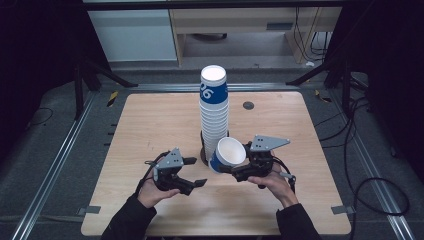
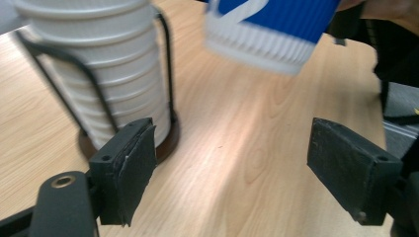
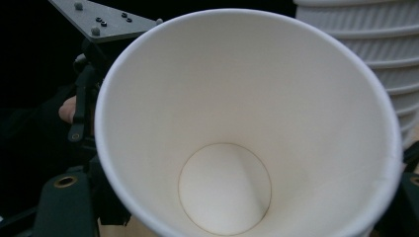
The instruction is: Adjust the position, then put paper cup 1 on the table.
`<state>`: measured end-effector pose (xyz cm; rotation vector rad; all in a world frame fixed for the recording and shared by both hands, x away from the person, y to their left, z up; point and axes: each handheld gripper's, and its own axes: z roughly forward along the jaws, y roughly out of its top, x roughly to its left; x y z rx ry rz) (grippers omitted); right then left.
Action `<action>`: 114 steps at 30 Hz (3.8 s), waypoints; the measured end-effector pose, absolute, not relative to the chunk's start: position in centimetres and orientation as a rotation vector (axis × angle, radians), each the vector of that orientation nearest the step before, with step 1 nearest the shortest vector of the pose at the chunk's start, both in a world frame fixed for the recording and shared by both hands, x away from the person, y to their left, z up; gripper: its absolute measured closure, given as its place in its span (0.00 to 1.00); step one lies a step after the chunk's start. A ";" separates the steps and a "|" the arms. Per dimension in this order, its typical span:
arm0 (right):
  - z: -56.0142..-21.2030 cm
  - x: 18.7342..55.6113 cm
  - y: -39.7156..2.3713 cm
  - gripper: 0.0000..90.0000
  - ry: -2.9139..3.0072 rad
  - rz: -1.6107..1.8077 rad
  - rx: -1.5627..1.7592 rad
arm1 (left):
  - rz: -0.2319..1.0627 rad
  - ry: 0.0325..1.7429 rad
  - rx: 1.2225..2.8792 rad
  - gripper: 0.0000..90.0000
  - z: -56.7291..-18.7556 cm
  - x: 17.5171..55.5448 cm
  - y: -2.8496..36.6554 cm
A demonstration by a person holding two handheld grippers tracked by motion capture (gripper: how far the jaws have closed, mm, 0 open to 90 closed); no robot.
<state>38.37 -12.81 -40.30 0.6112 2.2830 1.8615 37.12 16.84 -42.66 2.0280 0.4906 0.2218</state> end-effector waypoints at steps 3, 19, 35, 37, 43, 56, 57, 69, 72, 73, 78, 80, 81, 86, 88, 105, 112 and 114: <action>-40.2 38.4 -13.5 0.24 2.261 1.855 0.640 | 0.243 0.530 2.016 0.21 -42.5 37.4 17.6; -39.6 38.9 -17.4 0.24 2.117 1.691 0.836 | 0.306 0.742 1.957 0.21 -42.4 38.8 21.5; -39.9 40.3 -20.8 0.23 1.940 1.413 1.106 | 0.351 0.845 1.943 0.21 -42.6 39.6 23.4; -40.0 40.6 -21.1 0.23 1.925 1.372 1.139 | 0.352 0.855 1.950 0.21 -42.7 39.7 23.5; -40.4 41.3 -22.0 0.23 1.893 1.310 1.192 | 0.357 0.878 1.958 0.21 -42.9 40.0 23.7; -42.7 43.2 -23.5 0.23 1.900 1.183 1.291 | 0.370 0.887 1.949 0.21 -42.9 40.1 24.0; -42.9 43.3 -23.7 0.23 1.903 1.177 1.291 | 0.371 0.886 1.949 0.21 -42.9 40.1 24.1; -45.2 44.7 -23.8 0.23 1.969 1.092 1.343 | 0.379 0.881 1.951 0.21 -42.8 40.0 24.1; -45.7 45.1 -23.7 0.23 1.992 1.071 1.347 | 0.381 0.881 1.953 0.21 -42.8 40.0 24.1; -45.9 45.1 -23.6 0.23 1.996 1.069 1.351 | 0.381 0.879 1.952 0.21 -42.8 40.0 24.1; -46.7 45.7 -23.3 0.23 2.029 1.044 1.359 | 0.382 0.879 1.952 0.21 -42.7 40.0 24.1; -47.0 45.9 -23.2 0.23 2.035 1.038 1.363 | 0.381 0.878 1.954 0.21 -42.8 39.9 24.0; -47.1 46.0 -23.2 0.23 2.039 1.041 1.366 | 0.381 0.878 1.953 0.21 -42.8 39.9 24.0; -47.6 46.2 -23.1 0.23 2.058 1.028 1.369 | 0.380 0.876 1.954 0.21 -42.8 39.9 24.0; -47.7 46.3 -23.1 0.23 2.068 1.019 1.363 | 0.379 0.874 1.956 0.21 -42.8 39.9 24.0; -46.7 45.4 -22.8 0.08 2.071 1.029 1.334 | 0.390 0.867 1.944 0.22 -42.4 39.7 24.0; -46.0 44.1 -22.7 0.07 2.046 0.991 1.325 | 0.394 0.862 1.938 0.21 -42.0 39.6 24.1; -45.9 44.0 -22.9 0.06 2.054 0.992 1.339 | 0.391 0.866 1.942 0.21 -42.1 39.6 24.0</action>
